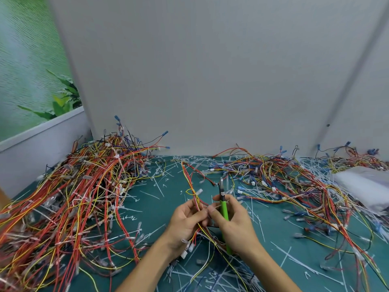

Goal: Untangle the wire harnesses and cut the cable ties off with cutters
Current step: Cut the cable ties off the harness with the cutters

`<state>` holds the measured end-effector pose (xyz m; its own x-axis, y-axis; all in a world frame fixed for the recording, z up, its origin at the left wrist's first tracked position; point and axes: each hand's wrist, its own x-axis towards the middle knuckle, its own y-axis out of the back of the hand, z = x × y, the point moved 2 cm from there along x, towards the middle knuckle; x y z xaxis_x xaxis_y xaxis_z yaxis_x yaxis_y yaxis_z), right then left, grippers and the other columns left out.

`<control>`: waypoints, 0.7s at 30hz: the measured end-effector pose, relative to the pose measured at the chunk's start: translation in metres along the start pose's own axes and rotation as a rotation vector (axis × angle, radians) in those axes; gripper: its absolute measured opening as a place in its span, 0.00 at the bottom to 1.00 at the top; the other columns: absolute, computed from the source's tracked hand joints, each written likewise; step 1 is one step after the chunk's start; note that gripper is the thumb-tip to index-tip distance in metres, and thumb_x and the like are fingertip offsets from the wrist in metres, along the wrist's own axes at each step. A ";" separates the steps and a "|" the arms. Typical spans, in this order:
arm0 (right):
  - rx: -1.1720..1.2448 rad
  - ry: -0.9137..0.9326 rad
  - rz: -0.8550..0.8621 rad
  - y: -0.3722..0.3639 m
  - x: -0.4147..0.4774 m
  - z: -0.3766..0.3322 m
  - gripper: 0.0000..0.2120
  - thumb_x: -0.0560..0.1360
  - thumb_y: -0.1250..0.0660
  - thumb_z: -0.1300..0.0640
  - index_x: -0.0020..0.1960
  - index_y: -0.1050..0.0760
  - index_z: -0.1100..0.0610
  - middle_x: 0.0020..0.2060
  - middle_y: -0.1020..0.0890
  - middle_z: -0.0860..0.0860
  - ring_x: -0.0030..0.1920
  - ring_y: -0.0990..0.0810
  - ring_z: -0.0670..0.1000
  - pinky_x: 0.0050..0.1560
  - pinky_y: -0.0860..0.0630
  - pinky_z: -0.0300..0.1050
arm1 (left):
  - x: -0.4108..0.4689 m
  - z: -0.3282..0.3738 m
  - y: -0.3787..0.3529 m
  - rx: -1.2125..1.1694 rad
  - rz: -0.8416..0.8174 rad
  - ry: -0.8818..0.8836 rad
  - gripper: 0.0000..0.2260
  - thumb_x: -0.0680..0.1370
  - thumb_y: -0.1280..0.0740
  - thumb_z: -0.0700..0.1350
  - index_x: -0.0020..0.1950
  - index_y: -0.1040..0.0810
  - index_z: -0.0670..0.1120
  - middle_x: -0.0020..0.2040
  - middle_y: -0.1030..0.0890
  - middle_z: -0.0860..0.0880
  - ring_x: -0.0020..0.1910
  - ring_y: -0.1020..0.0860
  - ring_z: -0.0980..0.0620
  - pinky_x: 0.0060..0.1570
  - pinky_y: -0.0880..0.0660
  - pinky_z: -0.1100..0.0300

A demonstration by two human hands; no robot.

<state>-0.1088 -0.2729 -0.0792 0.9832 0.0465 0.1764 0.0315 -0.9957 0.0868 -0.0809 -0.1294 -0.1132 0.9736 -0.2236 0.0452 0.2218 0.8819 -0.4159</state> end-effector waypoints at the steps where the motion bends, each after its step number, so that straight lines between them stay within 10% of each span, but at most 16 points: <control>1: -0.016 0.010 0.002 -0.001 0.000 0.000 0.08 0.80 0.32 0.67 0.56 0.27 0.58 0.39 0.14 0.49 0.38 0.15 0.48 0.44 0.20 0.38 | 0.000 -0.001 0.000 0.006 0.003 -0.001 0.11 0.71 0.28 0.37 0.48 0.27 0.37 0.31 0.23 0.47 0.29 0.27 0.53 0.38 0.24 0.59; 7: -0.106 -0.016 0.107 0.001 0.000 0.006 0.08 0.79 0.30 0.63 0.54 0.26 0.54 0.41 0.16 0.53 0.42 0.16 0.48 0.49 0.21 0.41 | 0.000 -0.002 -0.001 0.027 0.013 0.002 0.12 0.71 0.27 0.38 0.48 0.28 0.38 0.30 0.26 0.46 0.29 0.28 0.52 0.40 0.24 0.56; 21: 0.174 -0.136 0.130 -0.003 0.001 -0.002 0.11 0.80 0.35 0.72 0.53 0.32 0.59 0.31 0.18 0.50 0.24 0.19 0.50 0.25 0.25 0.39 | -0.007 0.004 -0.015 -0.072 -0.087 0.057 0.09 0.71 0.29 0.34 0.47 0.27 0.39 0.37 0.21 0.47 0.27 0.29 0.54 0.39 0.21 0.57</control>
<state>-0.1080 -0.2693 -0.0772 0.9957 -0.0827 0.0408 -0.0783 -0.9919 -0.1000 -0.0904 -0.1393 -0.1041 0.9459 -0.3228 0.0329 0.2987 0.8267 -0.4768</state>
